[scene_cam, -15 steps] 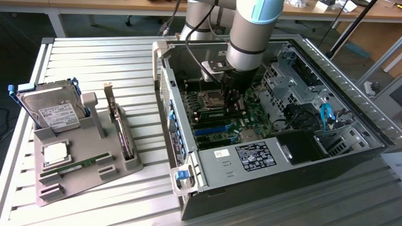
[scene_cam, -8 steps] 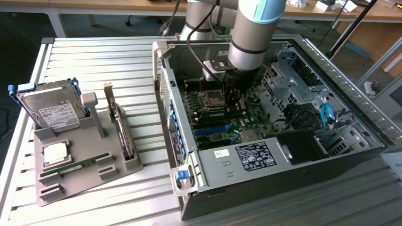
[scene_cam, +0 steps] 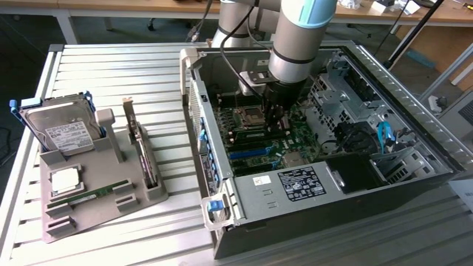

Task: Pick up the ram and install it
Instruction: 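Insert the ram into the slot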

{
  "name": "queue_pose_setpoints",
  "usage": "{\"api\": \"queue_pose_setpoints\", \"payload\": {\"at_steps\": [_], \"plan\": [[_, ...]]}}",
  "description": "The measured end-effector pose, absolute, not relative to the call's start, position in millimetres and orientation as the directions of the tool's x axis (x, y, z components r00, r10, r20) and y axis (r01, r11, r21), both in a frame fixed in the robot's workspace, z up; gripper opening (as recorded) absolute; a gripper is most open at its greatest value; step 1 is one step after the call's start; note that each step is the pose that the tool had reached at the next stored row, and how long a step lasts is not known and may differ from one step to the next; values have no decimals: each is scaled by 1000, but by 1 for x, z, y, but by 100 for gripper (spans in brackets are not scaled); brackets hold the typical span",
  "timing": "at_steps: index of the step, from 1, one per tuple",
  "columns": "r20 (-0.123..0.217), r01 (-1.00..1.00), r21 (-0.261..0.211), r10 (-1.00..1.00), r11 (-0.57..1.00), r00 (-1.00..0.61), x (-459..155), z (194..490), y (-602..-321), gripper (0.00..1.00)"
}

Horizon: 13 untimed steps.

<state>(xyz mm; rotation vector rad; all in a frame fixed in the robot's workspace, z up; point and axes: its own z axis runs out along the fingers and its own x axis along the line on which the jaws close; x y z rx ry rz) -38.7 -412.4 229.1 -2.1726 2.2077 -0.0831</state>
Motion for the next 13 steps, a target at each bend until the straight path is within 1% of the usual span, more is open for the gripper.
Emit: {"api": "queue_pose_setpoints", "payload": {"at_steps": [13], "plan": [[7, -998, -68, -1000, 16, -16, -39, 227, -412, 15]]}}
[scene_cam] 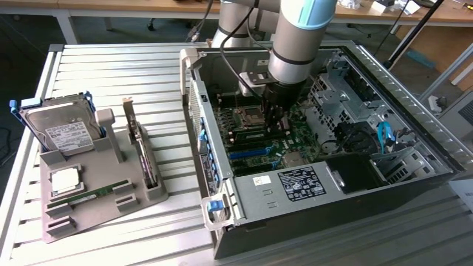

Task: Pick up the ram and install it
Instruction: 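Insert the ram into the slot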

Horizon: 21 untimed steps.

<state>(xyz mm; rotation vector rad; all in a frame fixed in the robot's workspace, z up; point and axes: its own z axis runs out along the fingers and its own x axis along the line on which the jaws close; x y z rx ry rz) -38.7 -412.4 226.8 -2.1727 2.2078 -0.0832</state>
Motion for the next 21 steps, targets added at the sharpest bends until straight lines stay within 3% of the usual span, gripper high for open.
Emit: {"api": "queue_pose_setpoints", "payload": {"at_steps": [6, 9, 11, 12, 21], "plan": [[7, -997, -69, -1000, 16, -16, -38, 227, -412, 16], [7, -998, -69, -1000, 16, -16, -39, 227, -412, 27], [7, -998, -68, -1000, 16, -16, -39, 227, -412, 27], [7, -998, -68, -1000, 16, -16, -39, 227, -412, 34], [9, -998, -68, -1000, 16, -16, -39, 229, -412, 34]]}}
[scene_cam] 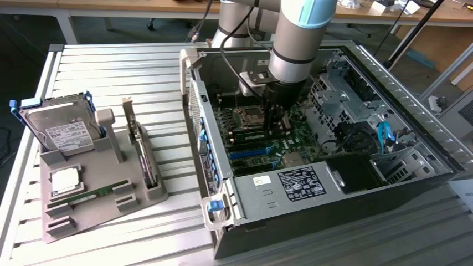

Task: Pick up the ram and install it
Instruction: 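Insert the ram into the slot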

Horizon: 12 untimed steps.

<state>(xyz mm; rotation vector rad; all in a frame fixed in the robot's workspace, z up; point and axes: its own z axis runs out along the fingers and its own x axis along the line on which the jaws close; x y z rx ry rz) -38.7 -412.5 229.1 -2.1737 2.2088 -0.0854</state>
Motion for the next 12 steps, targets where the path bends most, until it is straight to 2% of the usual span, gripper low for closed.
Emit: {"api": "queue_pose_setpoints", "payload": {"at_steps": [12], "plan": [[11, -998, -68, -1000, 16, -16, -39, 254, -412, 34]]}}
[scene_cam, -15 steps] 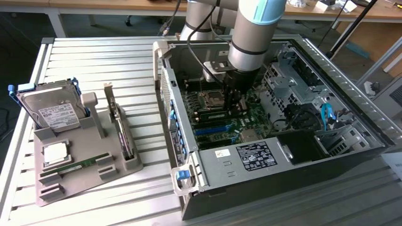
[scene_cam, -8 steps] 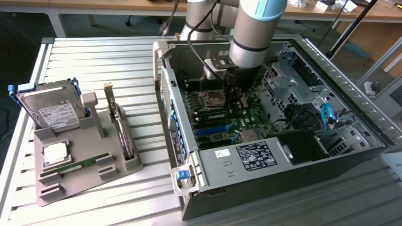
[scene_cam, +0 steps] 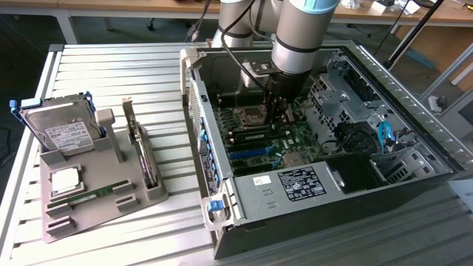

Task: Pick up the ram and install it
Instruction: 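Insert the ram into the slot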

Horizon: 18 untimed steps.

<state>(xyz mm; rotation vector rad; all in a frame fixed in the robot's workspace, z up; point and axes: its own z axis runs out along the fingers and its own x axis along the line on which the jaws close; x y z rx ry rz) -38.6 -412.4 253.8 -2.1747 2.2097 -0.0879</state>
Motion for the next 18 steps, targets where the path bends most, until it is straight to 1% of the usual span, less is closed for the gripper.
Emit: {"api": "queue_pose_setpoints", "payload": {"at_steps": [12, 18], "plan": [[11, -998, -68, -1000, 15, -16, -39, 278, -412, 34], [11, -998, -68, -1000, 15, -16, -39, 280, -412, 34]]}}
